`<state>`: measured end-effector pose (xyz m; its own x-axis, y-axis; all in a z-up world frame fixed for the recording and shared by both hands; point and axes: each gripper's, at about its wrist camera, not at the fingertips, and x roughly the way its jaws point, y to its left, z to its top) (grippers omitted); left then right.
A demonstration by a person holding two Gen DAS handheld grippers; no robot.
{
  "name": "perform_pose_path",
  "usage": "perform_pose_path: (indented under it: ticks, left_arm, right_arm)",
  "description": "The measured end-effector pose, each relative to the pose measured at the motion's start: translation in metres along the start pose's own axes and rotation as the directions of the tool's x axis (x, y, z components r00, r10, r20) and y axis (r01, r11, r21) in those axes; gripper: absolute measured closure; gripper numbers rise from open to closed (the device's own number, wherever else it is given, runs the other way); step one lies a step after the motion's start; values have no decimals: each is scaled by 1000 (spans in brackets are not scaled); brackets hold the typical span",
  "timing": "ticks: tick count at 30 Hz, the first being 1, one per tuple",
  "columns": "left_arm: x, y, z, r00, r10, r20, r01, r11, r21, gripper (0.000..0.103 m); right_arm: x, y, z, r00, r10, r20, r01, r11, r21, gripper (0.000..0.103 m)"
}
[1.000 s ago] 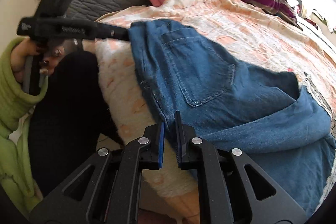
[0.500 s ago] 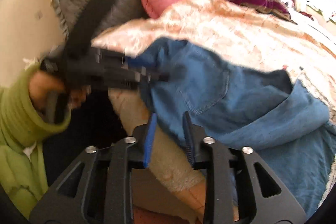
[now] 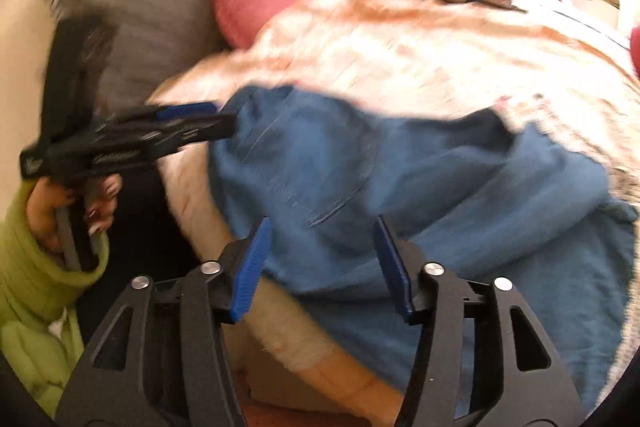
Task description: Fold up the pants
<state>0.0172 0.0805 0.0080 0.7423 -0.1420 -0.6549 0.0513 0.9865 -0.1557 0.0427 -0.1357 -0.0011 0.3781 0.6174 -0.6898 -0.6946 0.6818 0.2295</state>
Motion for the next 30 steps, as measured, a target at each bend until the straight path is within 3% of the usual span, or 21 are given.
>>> perform_pose_path:
  ticks: [3, 8, 10, 13, 16, 20, 24, 25, 27, 30]
  left_arm:
    - [-9, -12, 13, 999, -36, 18, 35, 999, 10, 30]
    - [10, -52, 21, 993, -118, -24, 120, 990, 75, 26]
    - [22, -68, 20, 984, -166, -59, 170, 982, 82, 26]
    - [48, -98, 16, 959, -259, -119, 268, 961, 67, 26]
    - [74, -118, 8, 939, -301, -167, 312, 949, 45, 32]
    - [101, -134, -3, 929, -298, -221, 316, 947, 51, 34]
    - [122, -138, -9, 932, -258, -255, 280, 958, 56, 34]
    - [125, -137, -10, 931, -258, -257, 281, 958, 55, 35]
    - [128, -139, -12, 938, -237, -252, 265, 960, 85, 53]
    - [128, -138, -11, 935, -251, -251, 281, 955, 93, 69]
  right_arm:
    - [-19, -26, 9, 996, -75, 49, 72, 996, 49, 50]
    - [-39, -72, 28, 978, -196, 78, 183, 973, 142, 44]
    - [-38, -93, 40, 969, -233, 76, 217, 960, 177, 43]
    - [-30, -127, 56, 958, -284, 43, 270, 939, 212, 41]
    - [-8, -154, 73, 943, -331, -10, 326, 921, 215, 40]
    - [27, -180, 87, 936, -339, -89, 351, 913, 210, 40]
    - [67, -189, 100, 931, -334, -147, 358, 915, 185, 40]
    - [78, -191, 104, 927, -338, -162, 364, 914, 180, 38]
    - [96, -192, 107, 915, -354, -193, 386, 907, 166, 38]
    - [118, -199, 110, 887, -397, -236, 436, 888, 145, 42]
